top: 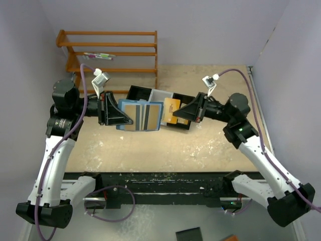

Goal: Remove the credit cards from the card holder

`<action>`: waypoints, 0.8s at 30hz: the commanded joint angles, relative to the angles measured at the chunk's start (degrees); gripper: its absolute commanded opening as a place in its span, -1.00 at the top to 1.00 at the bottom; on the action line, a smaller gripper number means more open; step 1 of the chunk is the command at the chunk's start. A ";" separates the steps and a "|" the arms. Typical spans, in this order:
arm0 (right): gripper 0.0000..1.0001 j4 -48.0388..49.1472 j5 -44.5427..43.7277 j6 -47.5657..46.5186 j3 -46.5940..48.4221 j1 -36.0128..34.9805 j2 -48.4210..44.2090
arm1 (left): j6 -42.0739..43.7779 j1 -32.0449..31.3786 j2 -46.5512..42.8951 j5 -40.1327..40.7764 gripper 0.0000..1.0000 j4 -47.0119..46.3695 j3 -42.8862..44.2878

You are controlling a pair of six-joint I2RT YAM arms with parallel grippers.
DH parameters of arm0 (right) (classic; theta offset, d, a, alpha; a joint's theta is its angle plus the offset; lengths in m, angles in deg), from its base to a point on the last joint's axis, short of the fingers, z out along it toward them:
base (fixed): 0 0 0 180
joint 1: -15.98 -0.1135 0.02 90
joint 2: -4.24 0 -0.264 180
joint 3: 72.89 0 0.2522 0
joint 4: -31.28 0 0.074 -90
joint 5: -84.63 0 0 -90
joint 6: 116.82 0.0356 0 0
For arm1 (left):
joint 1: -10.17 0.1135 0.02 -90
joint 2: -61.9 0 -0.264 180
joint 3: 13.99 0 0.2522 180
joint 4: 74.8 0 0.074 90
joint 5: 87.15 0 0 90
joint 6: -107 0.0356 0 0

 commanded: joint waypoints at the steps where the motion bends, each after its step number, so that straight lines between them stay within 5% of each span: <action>1: 1.00 -9.30 4.21 -4.28 -1.28 9.37 -1.92 | 5.60 -0.07 -0.87 -1.64 1.00 2.77 4.68; 6: 1.00 -14.65 2.50 -7.62 -2.77 15.52 2.01 | 9.12 -0.07 -0.66 -1.70 1.00 6.44 6.11; 11: 1.00 -23.05 -9.73 -15.11 -1.67 16.12 9.72 | 11.68 -0.07 -0.77 -1.19 1.00 9.24 7.21; 24: 1.00 -21.00 -23.62 -17.10 4.64 15.18 30.06 | 13.80 -0.07 -0.94 -0.43 0.99 11.79 8.94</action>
